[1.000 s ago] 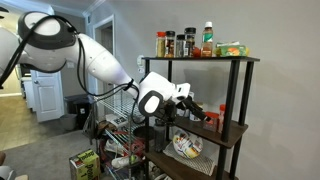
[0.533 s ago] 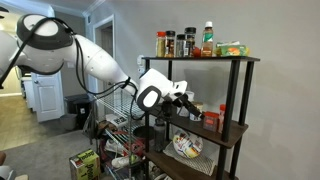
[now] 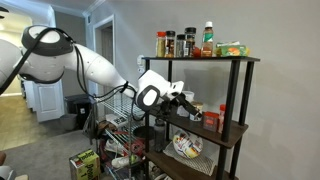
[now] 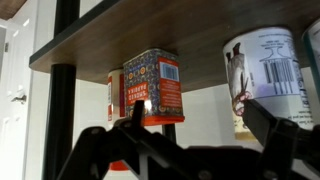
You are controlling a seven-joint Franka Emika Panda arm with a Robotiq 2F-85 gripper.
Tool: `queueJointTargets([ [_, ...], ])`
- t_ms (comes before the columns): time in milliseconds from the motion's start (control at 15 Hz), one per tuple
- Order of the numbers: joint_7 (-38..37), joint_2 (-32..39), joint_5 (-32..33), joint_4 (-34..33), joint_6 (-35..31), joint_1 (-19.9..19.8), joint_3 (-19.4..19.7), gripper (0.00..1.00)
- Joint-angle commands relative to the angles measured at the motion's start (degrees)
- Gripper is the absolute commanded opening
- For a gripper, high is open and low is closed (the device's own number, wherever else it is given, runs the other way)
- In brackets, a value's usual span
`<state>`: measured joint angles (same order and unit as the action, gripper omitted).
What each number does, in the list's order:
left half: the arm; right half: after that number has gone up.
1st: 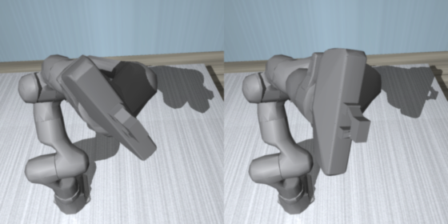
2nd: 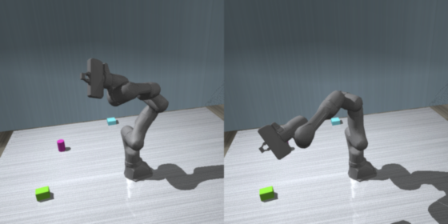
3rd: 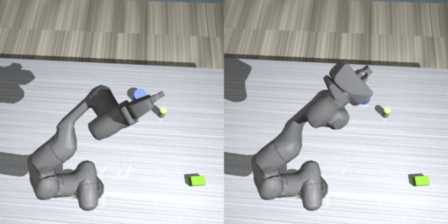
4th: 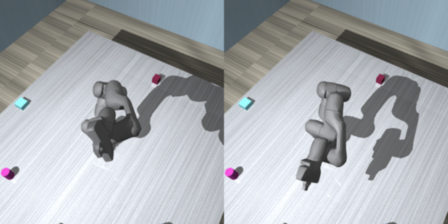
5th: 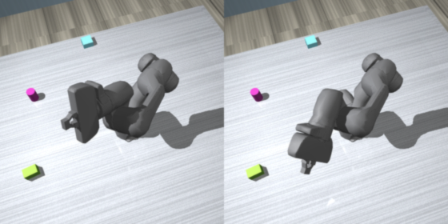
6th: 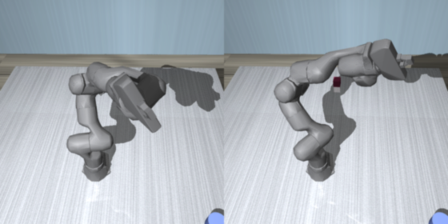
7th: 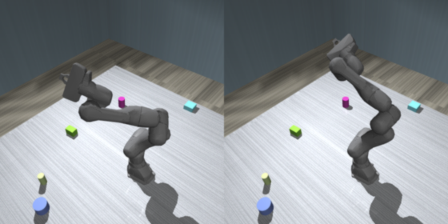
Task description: Move the spice bottle to the top shelf
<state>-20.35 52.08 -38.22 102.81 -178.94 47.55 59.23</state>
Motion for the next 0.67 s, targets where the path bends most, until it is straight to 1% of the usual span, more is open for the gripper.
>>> queueJointTargets([
  [0,-6.5,5.58,-1.17,-2.25,3.59,2.43,5.29,1.0],
  [267,-11.67,8.97,-0.75,-3.55,6.79,2.91,8.05,1.0],
  [600,-16.18,11.76,-0.18,-5.53,10.41,2.4,9.85,1.0],
])
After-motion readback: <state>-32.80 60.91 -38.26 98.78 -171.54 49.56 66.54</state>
